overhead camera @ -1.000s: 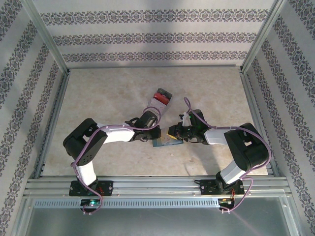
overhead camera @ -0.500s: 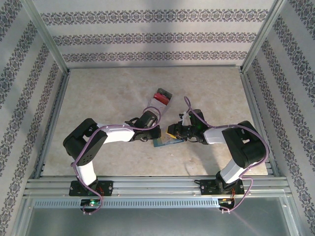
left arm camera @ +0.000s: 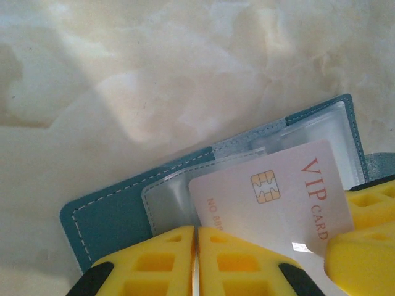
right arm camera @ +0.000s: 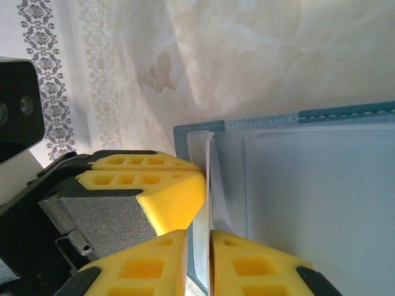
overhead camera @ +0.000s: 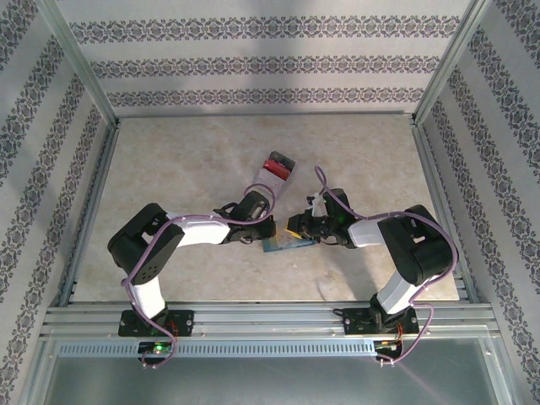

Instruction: Take the credit cards out of the card holder

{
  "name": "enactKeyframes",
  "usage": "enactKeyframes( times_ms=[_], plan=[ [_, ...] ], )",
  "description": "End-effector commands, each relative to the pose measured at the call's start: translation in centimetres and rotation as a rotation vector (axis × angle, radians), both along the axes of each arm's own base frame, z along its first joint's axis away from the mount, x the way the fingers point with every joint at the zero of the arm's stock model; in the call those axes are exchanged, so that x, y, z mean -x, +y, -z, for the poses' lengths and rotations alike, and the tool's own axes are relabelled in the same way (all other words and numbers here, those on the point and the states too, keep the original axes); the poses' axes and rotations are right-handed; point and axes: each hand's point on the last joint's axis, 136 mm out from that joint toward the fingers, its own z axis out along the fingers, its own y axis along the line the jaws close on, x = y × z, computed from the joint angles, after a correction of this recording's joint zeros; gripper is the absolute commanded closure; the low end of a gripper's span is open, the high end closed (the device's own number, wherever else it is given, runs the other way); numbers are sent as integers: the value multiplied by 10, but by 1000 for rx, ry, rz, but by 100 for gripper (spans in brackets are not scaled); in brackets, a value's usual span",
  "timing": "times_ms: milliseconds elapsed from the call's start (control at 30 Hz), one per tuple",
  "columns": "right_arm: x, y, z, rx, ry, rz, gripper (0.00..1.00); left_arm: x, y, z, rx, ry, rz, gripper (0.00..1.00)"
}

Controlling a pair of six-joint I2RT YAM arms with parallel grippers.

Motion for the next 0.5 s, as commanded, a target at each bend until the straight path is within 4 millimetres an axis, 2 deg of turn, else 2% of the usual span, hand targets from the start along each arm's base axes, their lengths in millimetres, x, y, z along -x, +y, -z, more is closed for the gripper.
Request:
enactKeyframes(
  times_ms=[0, 467],
  plan=[
    [1, 1, -9, -34, -37, -17, 84, 12, 11, 12, -43, 33, -15, 90],
    [0, -13, -16, -46, -52, 15, 87, 12, 18, 17, -53, 44, -37, 91]
  ],
)
